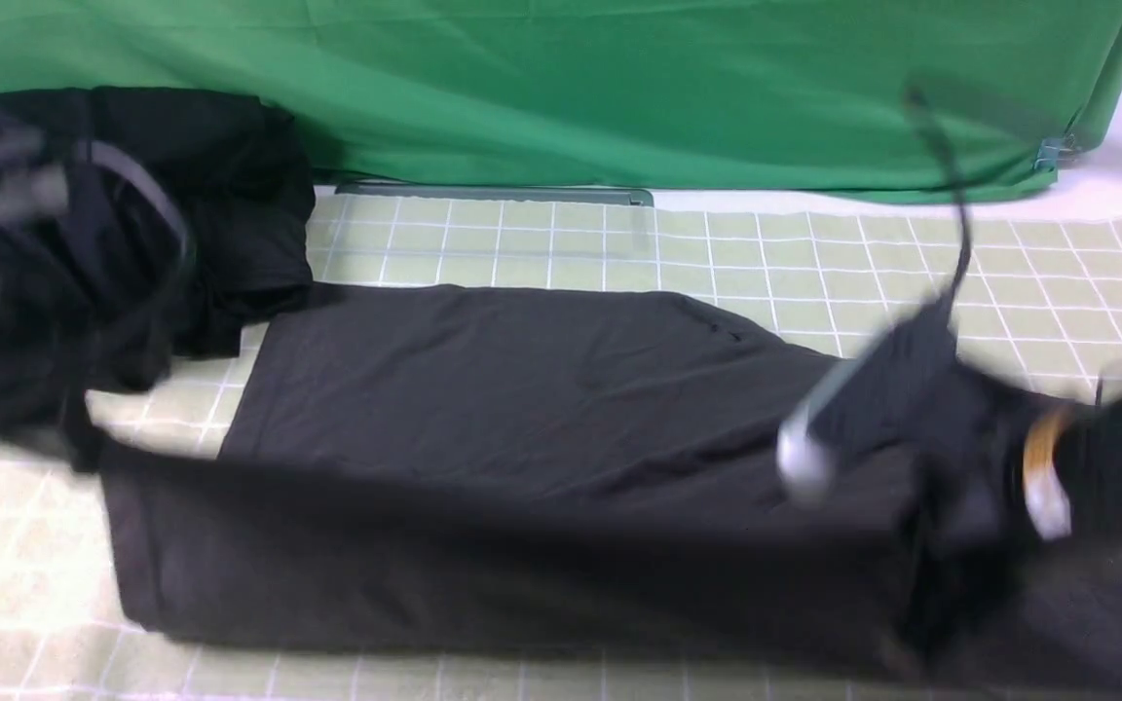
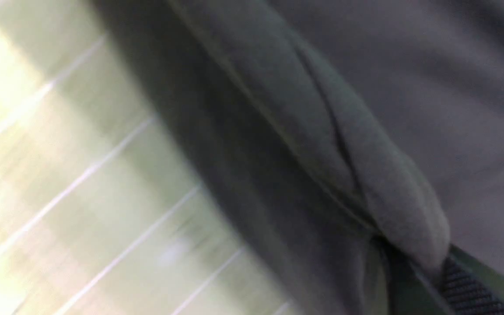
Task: Fold a long-sleeved shirt over a green coffee tablecloth.
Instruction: 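Fold the black garment in half by bringing its near edge over to the far edge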
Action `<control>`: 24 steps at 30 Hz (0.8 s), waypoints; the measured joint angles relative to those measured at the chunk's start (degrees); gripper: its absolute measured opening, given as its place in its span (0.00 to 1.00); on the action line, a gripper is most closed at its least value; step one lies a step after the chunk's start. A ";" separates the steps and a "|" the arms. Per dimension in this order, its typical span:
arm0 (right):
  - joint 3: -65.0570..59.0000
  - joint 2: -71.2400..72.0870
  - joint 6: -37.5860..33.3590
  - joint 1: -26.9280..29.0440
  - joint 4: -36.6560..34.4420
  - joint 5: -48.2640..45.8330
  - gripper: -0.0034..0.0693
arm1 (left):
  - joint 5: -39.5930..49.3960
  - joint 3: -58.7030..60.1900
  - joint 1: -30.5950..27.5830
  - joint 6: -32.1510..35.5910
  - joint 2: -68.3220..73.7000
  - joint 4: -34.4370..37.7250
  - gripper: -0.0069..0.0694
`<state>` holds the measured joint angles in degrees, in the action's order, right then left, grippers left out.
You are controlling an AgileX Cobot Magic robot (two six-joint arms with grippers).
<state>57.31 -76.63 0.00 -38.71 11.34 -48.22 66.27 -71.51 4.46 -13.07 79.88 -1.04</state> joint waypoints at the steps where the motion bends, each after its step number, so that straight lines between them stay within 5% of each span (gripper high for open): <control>1: 1.03 -0.34 -0.85 0.47 -0.05 0.17 0.10 | -0.01 -0.65 0.00 0.22 0.57 0.25 0.11; 6: 16.83 -14.56 -7.21 10.10 -1.93 2.40 0.10 | -0.16 -20.60 -2.61 2.50 19.31 3.40 0.11; 18: 41.11 -41.70 -8.38 16.05 -2.44 3.94 0.14 | 3.25 -50.67 -3.43 2.64 48.09 3.29 0.11; 24: 44.19 -47.23 -6.51 16.64 -2.11 7.46 0.43 | 2.54 -54.28 -3.43 2.64 53.69 2.13 0.18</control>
<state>101.50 -123.86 -6.51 -22.07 9.23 -40.77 68.81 -125.80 1.03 -10.43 133.56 1.10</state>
